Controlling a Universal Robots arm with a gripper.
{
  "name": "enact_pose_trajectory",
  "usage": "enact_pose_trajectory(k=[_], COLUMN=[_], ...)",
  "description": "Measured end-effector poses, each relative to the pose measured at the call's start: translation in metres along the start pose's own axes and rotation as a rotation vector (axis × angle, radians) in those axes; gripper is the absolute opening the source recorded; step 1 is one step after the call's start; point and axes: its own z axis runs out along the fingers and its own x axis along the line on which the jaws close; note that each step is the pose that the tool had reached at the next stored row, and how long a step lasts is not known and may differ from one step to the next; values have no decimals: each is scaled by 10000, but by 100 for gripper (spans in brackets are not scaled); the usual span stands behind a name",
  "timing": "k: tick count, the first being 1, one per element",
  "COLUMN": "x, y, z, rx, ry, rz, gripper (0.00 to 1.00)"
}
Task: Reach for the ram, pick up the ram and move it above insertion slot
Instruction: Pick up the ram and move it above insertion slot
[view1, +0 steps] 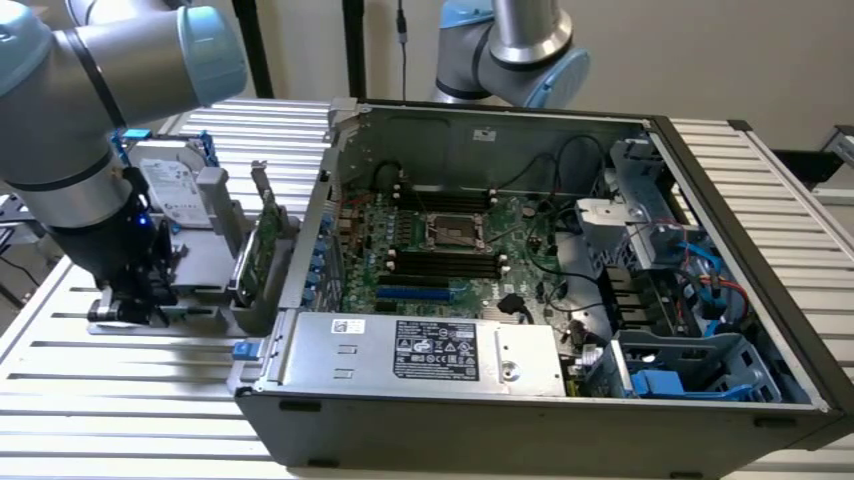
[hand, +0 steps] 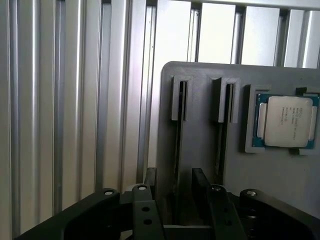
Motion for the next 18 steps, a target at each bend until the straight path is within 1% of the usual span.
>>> enact_pose_trajectory(k=[1, 2, 4, 5, 6, 7, 15, 18], x=[-3, -6, -9, -11, -12, -14, -15, -16], y=[0, 0, -1, -1, -1, -1, -1, -1], z=[3, 5, 6, 6, 6, 6, 4, -20], rx=[2, 3, 3, 1, 1, 2, 0, -5], ry=[-1, -2, -2, -1, 0, -1, 0, -2], rz=[0, 0, -1, 0, 0, 0, 0, 0], gripper=[34, 34, 22, 22, 16, 13, 13, 13])
